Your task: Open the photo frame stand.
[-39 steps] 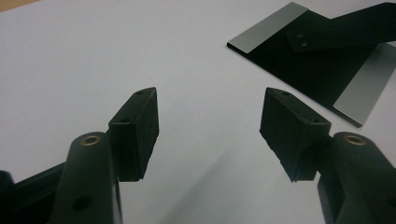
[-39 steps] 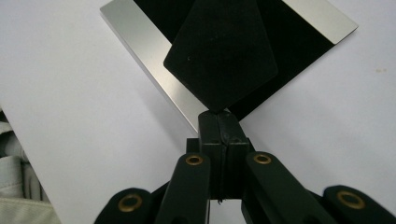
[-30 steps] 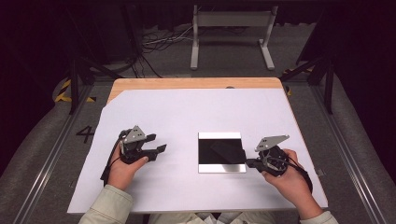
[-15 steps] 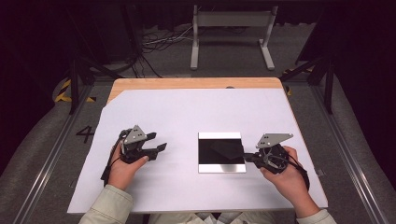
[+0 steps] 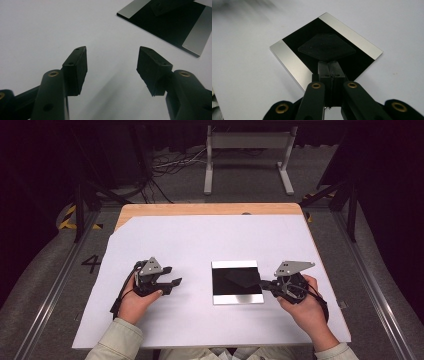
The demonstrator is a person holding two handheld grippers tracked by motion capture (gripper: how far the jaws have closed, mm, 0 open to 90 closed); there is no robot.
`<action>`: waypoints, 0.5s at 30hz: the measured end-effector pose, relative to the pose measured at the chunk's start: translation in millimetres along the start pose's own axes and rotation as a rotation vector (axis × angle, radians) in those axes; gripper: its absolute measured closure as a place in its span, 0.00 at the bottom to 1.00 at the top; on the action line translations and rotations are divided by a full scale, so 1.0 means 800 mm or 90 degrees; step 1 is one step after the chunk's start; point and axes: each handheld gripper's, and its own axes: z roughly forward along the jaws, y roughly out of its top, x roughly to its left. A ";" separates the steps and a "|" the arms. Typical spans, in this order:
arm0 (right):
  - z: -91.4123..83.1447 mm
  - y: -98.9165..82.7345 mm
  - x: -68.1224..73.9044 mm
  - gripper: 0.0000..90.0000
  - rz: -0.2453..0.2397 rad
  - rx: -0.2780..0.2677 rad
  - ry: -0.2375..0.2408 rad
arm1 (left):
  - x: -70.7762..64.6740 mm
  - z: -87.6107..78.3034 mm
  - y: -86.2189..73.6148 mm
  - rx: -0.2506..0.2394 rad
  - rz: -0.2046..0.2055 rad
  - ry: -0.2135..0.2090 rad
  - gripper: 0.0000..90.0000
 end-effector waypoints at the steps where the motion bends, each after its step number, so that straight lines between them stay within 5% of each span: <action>1: 0.000 0.000 0.000 1.00 0.000 -0.001 0.000 | -0.001 0.000 -0.001 -0.004 0.005 -0.002 0.49; 15: 0.001 0.001 0.006 1.00 -0.017 0.008 0.011 | -0.003 -0.001 -0.002 -0.012 -0.001 -0.022 0.49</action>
